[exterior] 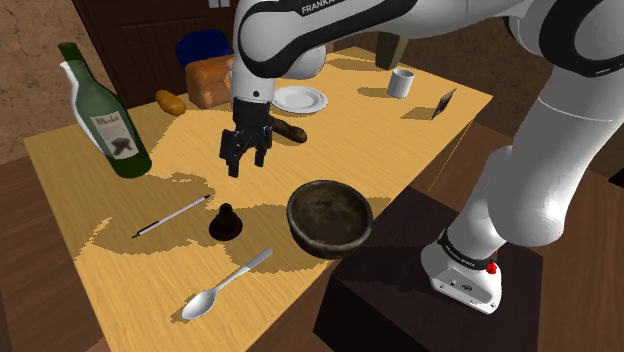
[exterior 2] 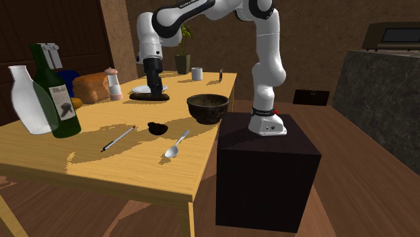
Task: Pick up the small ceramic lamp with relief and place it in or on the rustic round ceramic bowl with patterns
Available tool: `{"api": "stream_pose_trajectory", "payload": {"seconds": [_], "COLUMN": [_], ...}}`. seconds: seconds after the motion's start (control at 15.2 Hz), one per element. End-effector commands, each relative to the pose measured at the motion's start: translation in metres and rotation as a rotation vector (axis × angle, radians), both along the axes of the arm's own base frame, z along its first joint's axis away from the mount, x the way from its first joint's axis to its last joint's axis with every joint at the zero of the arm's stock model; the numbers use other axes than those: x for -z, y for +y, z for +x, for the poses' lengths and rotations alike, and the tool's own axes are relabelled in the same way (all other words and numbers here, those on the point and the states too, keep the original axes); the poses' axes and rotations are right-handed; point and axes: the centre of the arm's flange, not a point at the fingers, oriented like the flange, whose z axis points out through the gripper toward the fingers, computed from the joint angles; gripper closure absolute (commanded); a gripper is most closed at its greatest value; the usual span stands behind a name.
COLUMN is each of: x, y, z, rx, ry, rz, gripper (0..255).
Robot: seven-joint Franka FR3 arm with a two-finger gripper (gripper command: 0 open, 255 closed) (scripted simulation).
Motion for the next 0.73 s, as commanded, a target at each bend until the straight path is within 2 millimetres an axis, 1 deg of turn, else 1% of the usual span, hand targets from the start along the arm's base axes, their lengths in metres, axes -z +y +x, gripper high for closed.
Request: {"api": "stream_pose_trajectory", "payload": {"seconds": [0.0, 0.2, 0.66], "x": [0.008, 0.023, 0.056], "y": [0.023, 0.052, 0.066], "z": [0.011, 0.027, 0.021], "rx": [-0.022, -0.052, -0.052], "ry": [0.004, 0.008, 0.008], "rz": [0.016, 0.038, 0.038], "gripper": [0, 0, 0]}}
